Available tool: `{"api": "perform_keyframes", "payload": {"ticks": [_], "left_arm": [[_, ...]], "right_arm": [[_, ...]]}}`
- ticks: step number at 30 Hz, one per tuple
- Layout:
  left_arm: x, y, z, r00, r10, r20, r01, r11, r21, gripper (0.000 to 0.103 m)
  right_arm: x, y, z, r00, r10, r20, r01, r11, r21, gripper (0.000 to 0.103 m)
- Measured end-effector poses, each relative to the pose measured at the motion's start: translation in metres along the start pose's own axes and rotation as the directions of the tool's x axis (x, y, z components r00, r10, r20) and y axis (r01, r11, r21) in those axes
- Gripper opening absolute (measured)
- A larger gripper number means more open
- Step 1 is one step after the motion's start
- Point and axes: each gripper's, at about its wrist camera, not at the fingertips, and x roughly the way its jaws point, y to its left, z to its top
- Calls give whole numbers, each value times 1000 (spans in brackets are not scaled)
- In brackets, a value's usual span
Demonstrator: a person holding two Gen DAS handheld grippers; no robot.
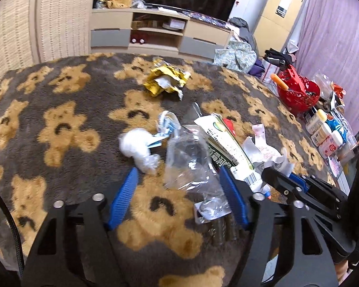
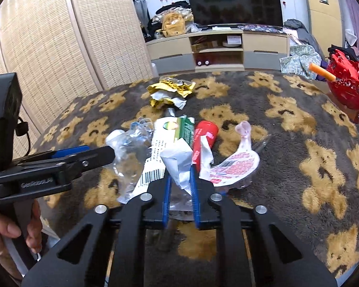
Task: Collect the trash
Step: 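Grasp the clear plastic bag with the left tool while the right tool grasps a white wrapper, then carry the clear bag with the left tool and the white wrapper with the right tool over the bin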
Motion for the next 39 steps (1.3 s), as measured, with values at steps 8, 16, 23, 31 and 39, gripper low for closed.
{"api": "perform_keyframes", "payload": {"ticks": [8, 16, 23, 31, 39], "left_arm": [[15, -18, 0, 999, -40, -23, 41, 998, 52, 39], [19, -38, -6, 998, -61, -29, 64, 991, 114, 5], [-22, -41, 0, 998, -23, 58, 15, 991, 129, 3], [-96, -54, -8, 990, -11, 143, -11, 988, 152, 3], [-154, -73, -60, 988, -41, 151, 18, 988, 154, 3]], "right_arm": [[-11, -18, -4, 999, -28, 16, 27, 999, 27, 7], [-32, -25, -5, 997, -49, 54, 47, 998, 33, 6], [-62, -26, 3, 992, -68, 110, 63, 997, 47, 6], [-116, -7, 5, 983, -55, 175, 51, 998, 25, 6], [-172, 9, -32, 982, -60, 177, 56, 998, 29, 6]]}}
